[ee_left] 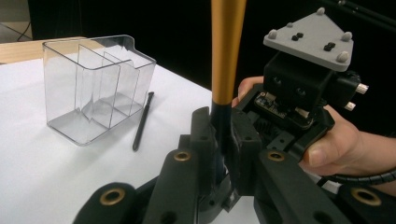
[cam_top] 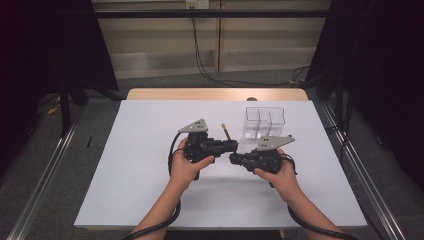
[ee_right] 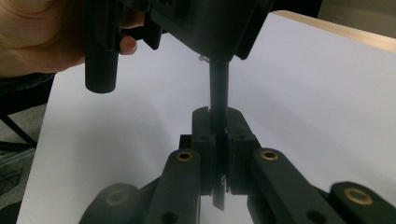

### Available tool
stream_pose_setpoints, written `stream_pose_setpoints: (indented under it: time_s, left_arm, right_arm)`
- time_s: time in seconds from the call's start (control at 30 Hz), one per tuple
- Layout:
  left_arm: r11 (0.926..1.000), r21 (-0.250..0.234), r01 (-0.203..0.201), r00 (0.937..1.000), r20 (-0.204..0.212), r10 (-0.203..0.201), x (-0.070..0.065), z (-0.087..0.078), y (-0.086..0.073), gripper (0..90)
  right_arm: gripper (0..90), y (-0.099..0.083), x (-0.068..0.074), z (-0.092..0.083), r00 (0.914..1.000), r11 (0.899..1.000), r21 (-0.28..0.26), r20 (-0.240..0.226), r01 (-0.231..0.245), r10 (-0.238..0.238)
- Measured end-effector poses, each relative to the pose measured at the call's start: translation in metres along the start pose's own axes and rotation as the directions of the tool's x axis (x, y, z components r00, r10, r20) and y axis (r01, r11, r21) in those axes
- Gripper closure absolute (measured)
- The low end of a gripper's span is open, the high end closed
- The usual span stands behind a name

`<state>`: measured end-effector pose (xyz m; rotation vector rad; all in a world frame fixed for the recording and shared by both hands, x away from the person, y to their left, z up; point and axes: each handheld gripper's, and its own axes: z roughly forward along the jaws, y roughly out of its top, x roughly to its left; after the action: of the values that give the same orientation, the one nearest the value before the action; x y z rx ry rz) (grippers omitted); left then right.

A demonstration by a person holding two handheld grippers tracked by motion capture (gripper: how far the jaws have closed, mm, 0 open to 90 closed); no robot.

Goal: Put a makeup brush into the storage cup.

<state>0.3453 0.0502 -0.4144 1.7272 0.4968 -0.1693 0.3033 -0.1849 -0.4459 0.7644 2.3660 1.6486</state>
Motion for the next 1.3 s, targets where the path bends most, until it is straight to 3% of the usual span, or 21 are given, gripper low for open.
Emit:
stream_pose_setpoints:
  time_s: [0.2, 0.53, 0.83, 1.1, 1.3]
  left_arm:
    - [0.9998, -0.012, -0.018, 0.9998, -0.002, 0.018, -0.002, 0.0, 0.001, 82.8]
    - [0.9988, 0.009, -0.048, 0.9988, -0.008, 0.048, -0.005, 0.002, 0.003, 83.2]
    - [0.9977, 0.016, -0.066, 0.9971, -0.036, 0.067, -0.004, -0.006, 0.008, 83.2]
    - [0.9969, 0.029, -0.074, 0.9956, -0.057, 0.075, -0.004, -0.009, 0.008, 83.2]
    - [0.9954, 0.043, -0.086, 0.9938, -0.067, 0.089, -0.003, -0.01, 0.008, 83.2]
  right_arm:
    - [84.9, 0.001, 0.003, 0.005, 0.9996, 1.0, -0.008, -0.011, -0.024, 0.024]
    - [82.1, 0.0, 0.002, 0.002, 0.9992, 0.999, -0.015, -0.011, -0.039, 0.039]
    - [50.9, -0.002, -0.002, -0.008, 0.9995, 0.999, -0.028, 0.022, -0.023, 0.023]
    - [15.6, 0.001, -0.005, -0.014, 0.9985, 0.998, -0.029, -0.006, -0.054, 0.054]
    - [10.2, 0.003, -0.007, -0.021, 0.9989, 0.997, -0.06, 0.023, -0.039, 0.041]
